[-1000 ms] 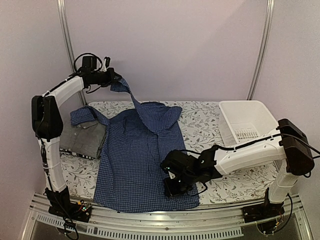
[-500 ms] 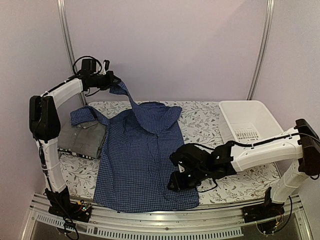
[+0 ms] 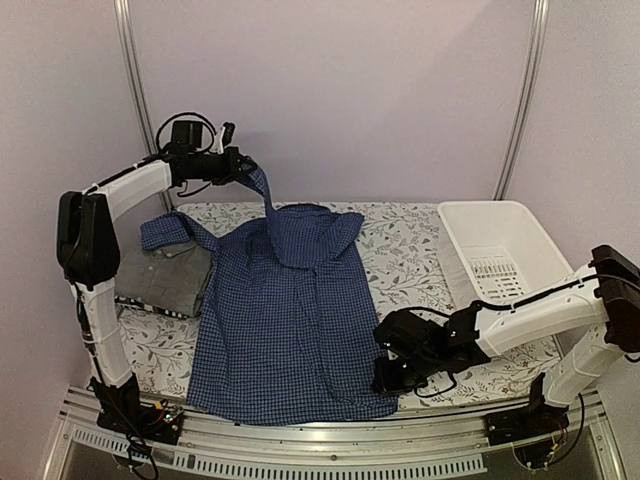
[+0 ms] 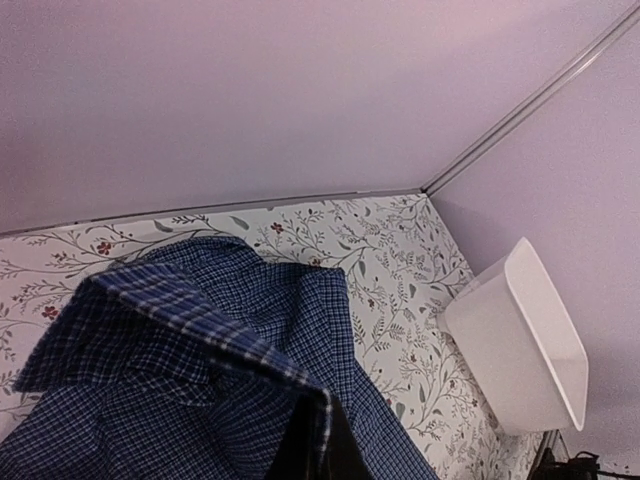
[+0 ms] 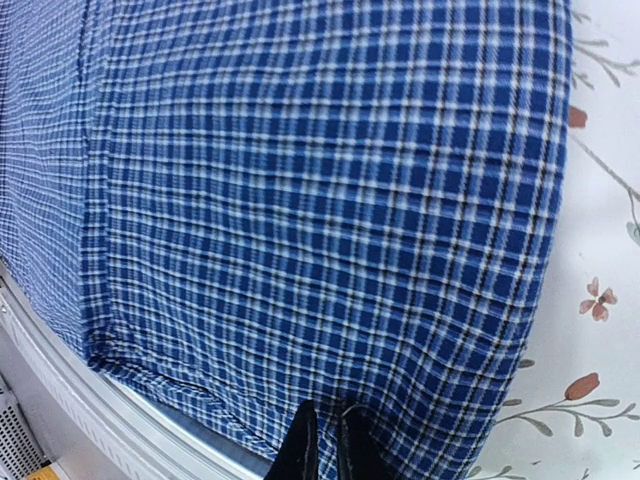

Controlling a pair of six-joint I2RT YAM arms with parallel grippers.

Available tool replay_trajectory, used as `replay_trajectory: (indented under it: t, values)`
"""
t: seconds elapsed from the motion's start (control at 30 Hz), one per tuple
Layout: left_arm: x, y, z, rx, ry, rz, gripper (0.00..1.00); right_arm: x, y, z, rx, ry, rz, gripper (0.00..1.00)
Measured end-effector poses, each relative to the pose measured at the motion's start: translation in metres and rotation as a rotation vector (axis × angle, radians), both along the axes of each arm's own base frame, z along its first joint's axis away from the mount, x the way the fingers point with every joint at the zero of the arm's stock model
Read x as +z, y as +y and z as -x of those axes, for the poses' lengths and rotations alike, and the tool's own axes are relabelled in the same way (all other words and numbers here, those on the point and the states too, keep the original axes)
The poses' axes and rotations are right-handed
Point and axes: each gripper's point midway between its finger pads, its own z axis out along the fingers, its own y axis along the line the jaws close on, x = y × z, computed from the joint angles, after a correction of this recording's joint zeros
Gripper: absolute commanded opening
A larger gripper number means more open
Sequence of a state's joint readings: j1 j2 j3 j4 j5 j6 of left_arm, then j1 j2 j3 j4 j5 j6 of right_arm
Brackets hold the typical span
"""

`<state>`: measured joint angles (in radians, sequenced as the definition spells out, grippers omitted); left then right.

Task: Fold and stack the long sleeve shirts
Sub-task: Fold the sleeve of the 1/3-folded shirt.

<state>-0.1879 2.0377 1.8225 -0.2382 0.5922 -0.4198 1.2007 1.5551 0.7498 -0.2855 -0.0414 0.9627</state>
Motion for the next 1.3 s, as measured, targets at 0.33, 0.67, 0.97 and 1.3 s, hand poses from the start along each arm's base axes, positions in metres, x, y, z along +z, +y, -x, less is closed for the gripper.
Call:
replay_trajectory:
  t: [0.33, 0.67, 0.97, 1.3]
  values:
    - [-0.001, -0.009, 0.063, 0.013, 0.038, -0.012, 0.0, -0.006, 0.0, 0.003, -0.03, 0.031, -0.03, 0.05]
    - [0.026, 0.031, 0.101, 0.202, -0.018, -0.032, 0.0, -0.008, 0.004, 0.006, -0.02, 0.048, -0.042, 0.04]
    - [0.003, 0.052, 0.13, 0.297, 0.038, -0.034, 0.0, -0.008, 0.005, 0.006, -0.019, 0.05, -0.047, 0.03]
    - [-0.004, 0.061, 0.165, 0.353, 0.036, -0.016, 0.0, -0.008, 0.005, 0.006, -0.022, 0.051, -0.047, 0.03]
